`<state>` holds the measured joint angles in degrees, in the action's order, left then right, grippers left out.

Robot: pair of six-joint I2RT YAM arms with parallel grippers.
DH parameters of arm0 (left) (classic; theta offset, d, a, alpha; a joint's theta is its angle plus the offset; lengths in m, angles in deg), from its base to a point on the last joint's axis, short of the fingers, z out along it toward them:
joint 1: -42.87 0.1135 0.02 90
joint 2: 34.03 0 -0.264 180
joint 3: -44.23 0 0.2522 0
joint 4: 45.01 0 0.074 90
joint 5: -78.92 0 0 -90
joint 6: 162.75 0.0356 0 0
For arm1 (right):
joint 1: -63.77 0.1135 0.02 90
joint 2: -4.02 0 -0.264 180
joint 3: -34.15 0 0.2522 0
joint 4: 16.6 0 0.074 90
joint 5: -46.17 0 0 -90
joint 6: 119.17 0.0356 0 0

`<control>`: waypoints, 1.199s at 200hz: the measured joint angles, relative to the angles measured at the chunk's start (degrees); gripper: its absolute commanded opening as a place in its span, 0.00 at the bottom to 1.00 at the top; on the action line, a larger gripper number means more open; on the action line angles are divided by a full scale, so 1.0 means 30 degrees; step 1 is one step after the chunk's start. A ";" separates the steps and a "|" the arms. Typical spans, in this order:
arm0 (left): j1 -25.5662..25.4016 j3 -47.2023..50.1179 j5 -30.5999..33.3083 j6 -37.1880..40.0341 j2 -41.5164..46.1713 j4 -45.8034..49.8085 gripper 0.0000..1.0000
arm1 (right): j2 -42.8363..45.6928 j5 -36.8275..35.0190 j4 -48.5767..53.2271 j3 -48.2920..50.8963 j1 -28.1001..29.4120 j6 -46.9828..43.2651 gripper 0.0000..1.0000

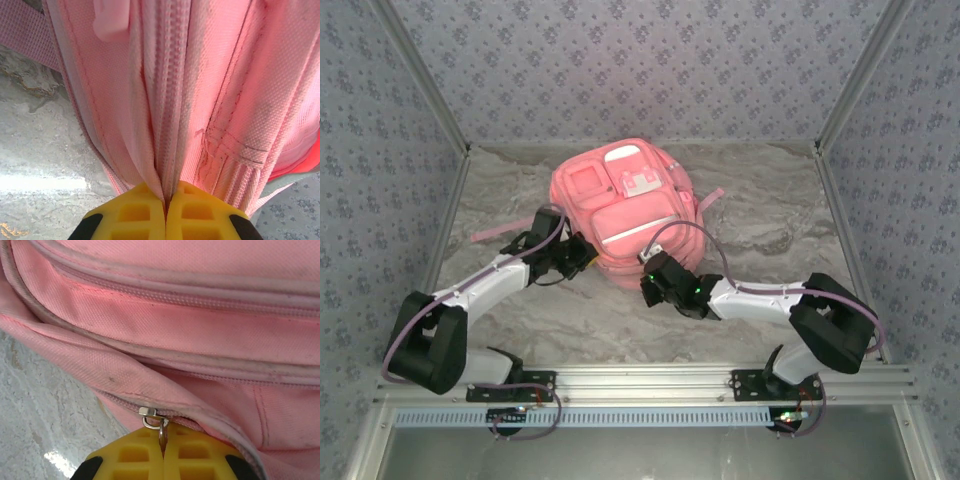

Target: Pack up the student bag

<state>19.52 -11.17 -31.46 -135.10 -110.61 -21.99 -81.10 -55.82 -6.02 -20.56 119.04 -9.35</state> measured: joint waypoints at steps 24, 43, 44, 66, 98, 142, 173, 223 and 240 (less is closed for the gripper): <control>0.0015 0.0000 0.0022 0.0007 0.0029 0.0066 0.01 | 0.0095 0.0670 0.0080 -0.0015 -0.0153 0.0299 0.00; 0.0109 0.0000 0.0066 0.0066 0.0080 0.0350 0.22 | 0.0036 0.1399 0.0015 -0.0015 -0.0175 0.0474 0.00; 0.0117 0.0000 0.0073 0.0073 0.0087 0.0372 0.24 | 0.0029 0.1413 0.0007 -0.0022 -0.0175 0.0474 0.00; 0.0430 0.0000 0.0270 0.0029 0.0933 0.1617 0.42 | -0.0539 0.2040 -0.0007 -0.0262 0.0058 0.0619 0.00; 0.0525 0.0379 0.0401 -0.0670 0.3548 0.3045 0.54 | -0.2084 0.2164 0.0007 -0.1020 0.0678 0.0627 0.00; 0.0444 0.2215 0.0007 -0.2076 0.5260 0.3577 0.57 | -0.3636 0.2280 -0.0029 -0.2470 0.0976 0.0634 0.00; 0.0036 0.2798 -0.0095 -0.2980 0.4816 0.3402 0.56 | -0.4495 0.2310 -0.0350 -0.3315 0.1231 0.0627 0.00; -0.0561 0.2790 -0.0138 -0.4087 0.2856 0.1392 0.51 | -0.4881 0.2375 -0.0430 -0.3687 0.1348 0.0619 0.00; -0.0656 0.2790 -0.0131 -0.4277 0.2244 0.0823 0.46 | -0.4925 0.2368 -0.0452 -0.3694 0.1362 0.0619 0.00</control>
<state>17.55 -2.80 -31.86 -147.93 -103.88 -19.52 -95.87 -48.71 -7.37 -31.64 123.12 -7.49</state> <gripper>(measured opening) 0.497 0.049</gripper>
